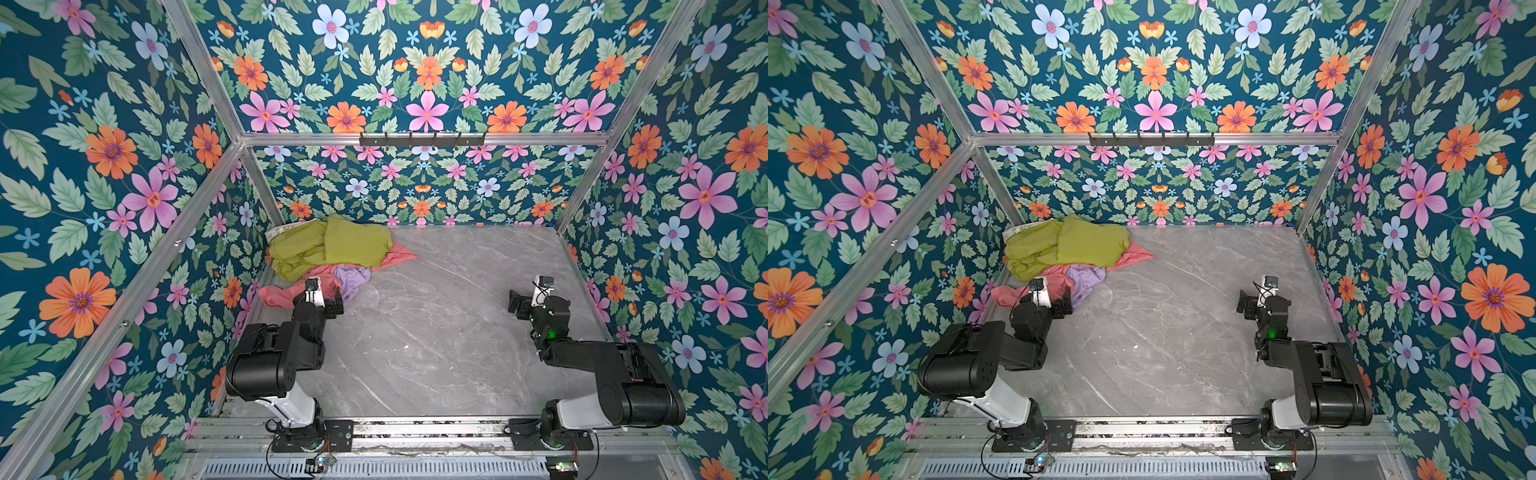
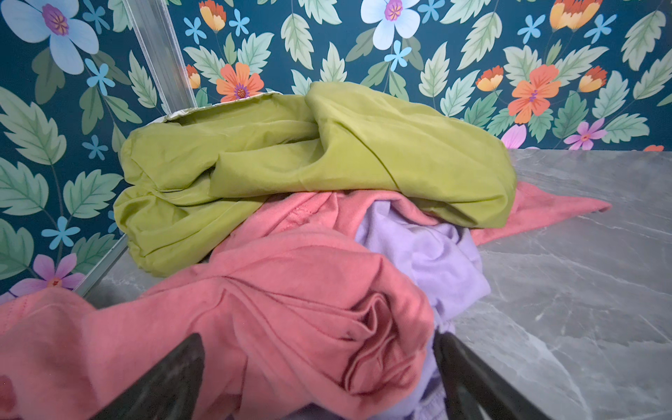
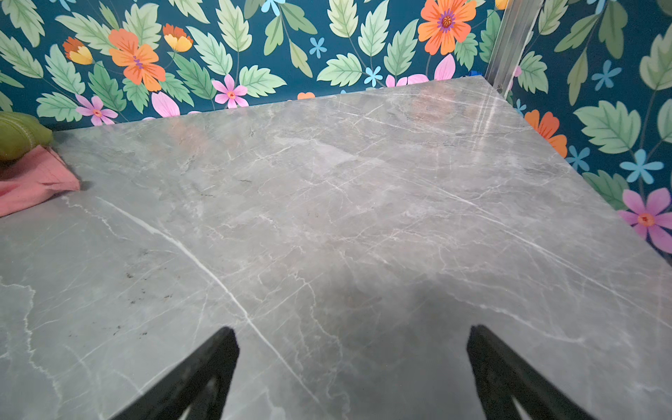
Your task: Pick out a specific cloth from the pile
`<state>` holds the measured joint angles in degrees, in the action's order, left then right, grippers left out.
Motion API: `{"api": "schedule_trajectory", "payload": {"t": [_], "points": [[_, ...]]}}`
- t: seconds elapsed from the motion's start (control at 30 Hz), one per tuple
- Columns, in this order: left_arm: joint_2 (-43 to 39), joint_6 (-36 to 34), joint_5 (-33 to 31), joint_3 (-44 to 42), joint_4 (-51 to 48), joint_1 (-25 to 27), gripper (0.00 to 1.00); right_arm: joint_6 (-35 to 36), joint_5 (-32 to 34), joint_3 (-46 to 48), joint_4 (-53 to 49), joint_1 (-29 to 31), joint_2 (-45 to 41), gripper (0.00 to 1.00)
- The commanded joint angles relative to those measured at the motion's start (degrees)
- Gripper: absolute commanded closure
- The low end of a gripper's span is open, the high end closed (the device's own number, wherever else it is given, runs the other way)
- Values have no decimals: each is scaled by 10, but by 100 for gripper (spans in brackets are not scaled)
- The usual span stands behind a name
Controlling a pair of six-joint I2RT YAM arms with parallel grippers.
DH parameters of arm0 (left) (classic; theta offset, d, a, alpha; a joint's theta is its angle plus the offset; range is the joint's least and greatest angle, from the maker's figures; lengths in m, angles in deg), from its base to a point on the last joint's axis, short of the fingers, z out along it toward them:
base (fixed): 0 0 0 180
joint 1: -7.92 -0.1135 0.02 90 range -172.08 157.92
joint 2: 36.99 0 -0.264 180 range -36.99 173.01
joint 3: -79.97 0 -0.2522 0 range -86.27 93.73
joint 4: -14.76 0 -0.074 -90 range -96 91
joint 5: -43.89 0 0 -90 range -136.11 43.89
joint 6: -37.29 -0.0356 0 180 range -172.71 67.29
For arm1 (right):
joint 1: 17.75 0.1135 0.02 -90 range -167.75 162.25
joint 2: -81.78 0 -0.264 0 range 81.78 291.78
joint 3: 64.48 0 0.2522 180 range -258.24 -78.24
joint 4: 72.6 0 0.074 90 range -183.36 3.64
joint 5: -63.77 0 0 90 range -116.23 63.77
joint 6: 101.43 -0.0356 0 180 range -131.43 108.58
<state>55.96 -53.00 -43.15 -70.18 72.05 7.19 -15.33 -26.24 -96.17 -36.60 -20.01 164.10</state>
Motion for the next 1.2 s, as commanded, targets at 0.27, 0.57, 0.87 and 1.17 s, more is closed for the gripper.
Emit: {"api": "schedule_trajectory", "payload": {"t": [0.27,0.57,0.87,1.17], "points": [[-3,1,-4,2,11,-1,0,4,-3,-3,-3,0,0,1],[-3,3,-9,1,12,0,0,19,31,9,16,23,-5,1],[-81,46,-132,16,-85,-1,0,26,95,-47,-162,51,-119,0],[-162,97,-217,67,-229,-1,0,-48,84,-103,-276,69,-197,0]]}}
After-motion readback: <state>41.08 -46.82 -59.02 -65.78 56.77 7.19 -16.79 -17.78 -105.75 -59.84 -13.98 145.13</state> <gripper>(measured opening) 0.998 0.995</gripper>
